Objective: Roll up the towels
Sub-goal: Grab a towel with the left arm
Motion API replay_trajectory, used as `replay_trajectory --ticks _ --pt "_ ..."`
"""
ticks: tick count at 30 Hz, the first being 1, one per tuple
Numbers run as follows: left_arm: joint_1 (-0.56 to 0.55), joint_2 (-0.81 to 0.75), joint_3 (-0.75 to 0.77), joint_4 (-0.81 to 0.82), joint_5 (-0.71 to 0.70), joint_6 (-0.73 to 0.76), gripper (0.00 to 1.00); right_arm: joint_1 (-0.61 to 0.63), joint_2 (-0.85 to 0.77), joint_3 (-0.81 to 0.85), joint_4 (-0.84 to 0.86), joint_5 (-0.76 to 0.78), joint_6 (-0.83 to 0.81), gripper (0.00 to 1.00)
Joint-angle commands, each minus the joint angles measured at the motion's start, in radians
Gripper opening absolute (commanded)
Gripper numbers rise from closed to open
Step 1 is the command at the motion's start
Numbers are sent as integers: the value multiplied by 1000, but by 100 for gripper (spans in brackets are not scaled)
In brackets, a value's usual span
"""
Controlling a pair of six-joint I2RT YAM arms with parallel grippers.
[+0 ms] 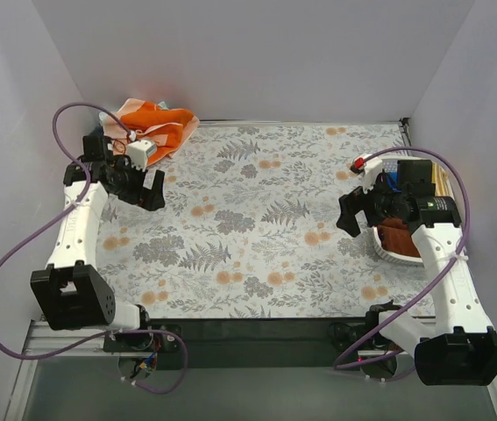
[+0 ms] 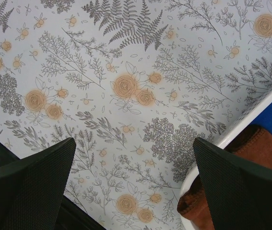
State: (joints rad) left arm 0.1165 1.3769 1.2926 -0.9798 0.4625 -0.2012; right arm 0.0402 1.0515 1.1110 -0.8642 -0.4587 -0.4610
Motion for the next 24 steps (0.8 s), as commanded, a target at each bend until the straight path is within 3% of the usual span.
replay_trajectory --ticks 1,7,11,15,18,24 --pt "2 94 101 1 -38 81 98 1 2 -14 44 2 28 98" --pt "2 356 341 -3 -146 128 98 1 19 -17 39 -27 24 98" --pt "2 648 688 -55 -226 114 90 1 25 -19 39 -18 18 98" --pt "2 839 940 -59 -231 76 83 1 31 -16 39 -23 18 98" --pt "2 925 1007 -10 -211 51 82 1 47 -10 39 -35 24 98" --pt "-1 978 913 170 -156 -10 81 1 102 -2 41 -58 30 98"
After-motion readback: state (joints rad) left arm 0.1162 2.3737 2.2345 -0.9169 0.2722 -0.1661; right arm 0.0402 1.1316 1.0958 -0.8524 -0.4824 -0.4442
